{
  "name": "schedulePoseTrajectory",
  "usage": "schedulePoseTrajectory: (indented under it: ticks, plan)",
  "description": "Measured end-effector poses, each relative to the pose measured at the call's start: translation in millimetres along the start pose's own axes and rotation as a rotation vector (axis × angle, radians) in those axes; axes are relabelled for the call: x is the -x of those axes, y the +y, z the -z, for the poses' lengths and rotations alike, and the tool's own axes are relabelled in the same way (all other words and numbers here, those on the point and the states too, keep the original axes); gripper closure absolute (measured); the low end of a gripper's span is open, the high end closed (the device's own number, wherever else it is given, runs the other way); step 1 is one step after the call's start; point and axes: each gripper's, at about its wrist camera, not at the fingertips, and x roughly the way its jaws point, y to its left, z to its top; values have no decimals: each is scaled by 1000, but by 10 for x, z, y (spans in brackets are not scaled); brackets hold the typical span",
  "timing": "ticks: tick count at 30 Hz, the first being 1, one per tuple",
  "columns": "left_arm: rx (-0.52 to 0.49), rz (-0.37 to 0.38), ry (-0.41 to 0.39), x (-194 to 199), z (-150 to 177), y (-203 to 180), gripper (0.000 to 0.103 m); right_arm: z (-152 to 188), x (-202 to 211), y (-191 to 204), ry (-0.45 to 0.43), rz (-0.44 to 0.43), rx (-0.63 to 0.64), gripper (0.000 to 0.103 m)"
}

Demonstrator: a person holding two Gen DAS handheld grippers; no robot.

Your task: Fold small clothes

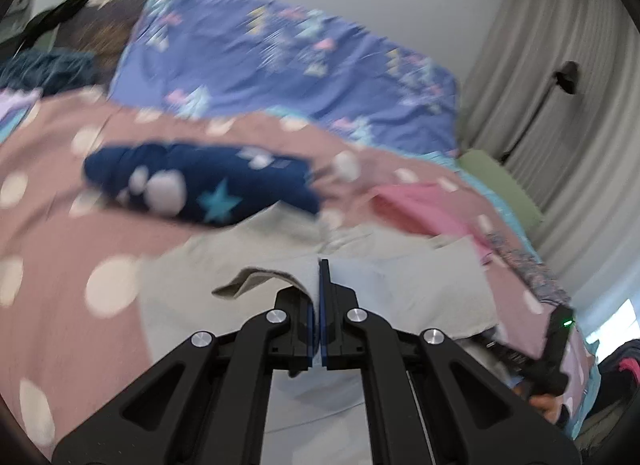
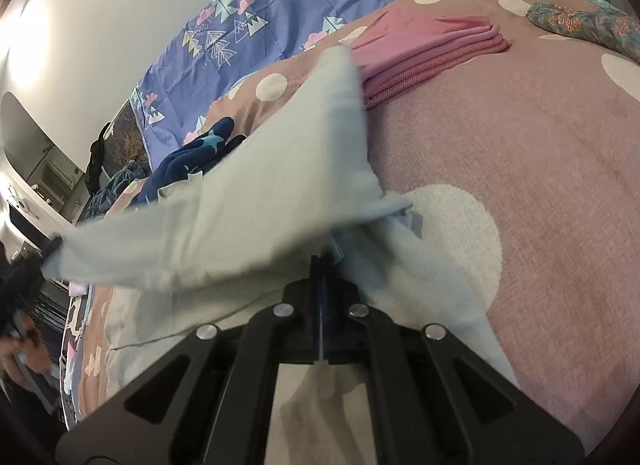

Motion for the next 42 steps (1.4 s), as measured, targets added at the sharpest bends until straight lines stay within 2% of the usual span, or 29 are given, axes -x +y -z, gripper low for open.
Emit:
schedulePoseTrajectory:
  ticks: [5, 8, 11, 13, 14, 15, 17, 20, 25, 27, 29, 30, 31, 32, 35, 36, 37, 38, 39, 40, 41, 42]
  plan:
    - [98, -51, 53, -115, 292, 421, 102, -6, -25, 14, -2, 5, 5, 103]
    - [180, -10, 19, 13, 329, 576, 102, -4, -26, 13, -2, 5, 6, 103]
    - [160, 5, -27, 176, 306, 527, 101, 13, -23, 6, -3, 8, 10, 103]
    - [137, -18, 19, 100, 360, 544, 92, 19, -22, 0, -3, 9, 11, 103]
    - [143, -36, 66, 15, 414, 590, 75, 18, -24, -3, -2, 8, 10, 103]
    - [163, -57, 116, -90, 504, 665, 65, 19, -20, 1, -2, 7, 9, 103]
    - [188, -56, 174, -213, 630, 767, 63, 27, -15, 2, -2, 7, 9, 103]
    - [215, -13, 156, -218, 675, 858, 62, 27, -17, 3, -2, 10, 13, 103]
    - [227, 50, 153, -263, 480, 900, 57, 39, -22, 11, -3, 13, 17, 103]
    - [239, 53, 159, -330, 389, 916, 57, 41, -24, 11, -3, 14, 19, 103]
    - [254, 42, 162, -420, 309, 941, 57, 49, -24, 11, -4, 16, 22, 103]
    - [258, 29, 151, -459, 263, 954, 66, 49, -24, 14, -4, 16, 23, 103]
    - [254, 17, 131, -477, 218, 949, 78, 50, -24, 17, -4, 16, 23, 103]
    - [247, 18, 119, -467, 197, 936, 101, 49, -24, 19, -4, 16, 23, 103]
    - [170, 67, 23, -284, 125, 769, 102, 50, -23, 20, -4, 16, 23, 103]
    - [122, 45, 15, -247, 128, 709, 101, 54, -25, 22, -4, 17, 24, 103]
    - [82, -13, 31, -263, 148, 687, 101, 51, -24, 20, -4, 17, 24, 103]
    - [55, -82, 59, -319, 181, 706, 101, 48, -26, 22, -4, 18, 25, 103]
    - [17, -179, 110, -439, 254, 757, 97, 49, -25, 23, -4, 19, 26, 103]
    - [-17, -236, 152, -533, 321, 790, 95, 49, -23, 22, -4, 19, 26, 103]
    - [-57, -265, 159, -588, 402, 801, 91, 50, -23, 22, -4, 18, 26, 103]
    - [-70, -267, 135, -556, 414, 776, 89, 52, -24, 23, -3, 19, 26, 103]
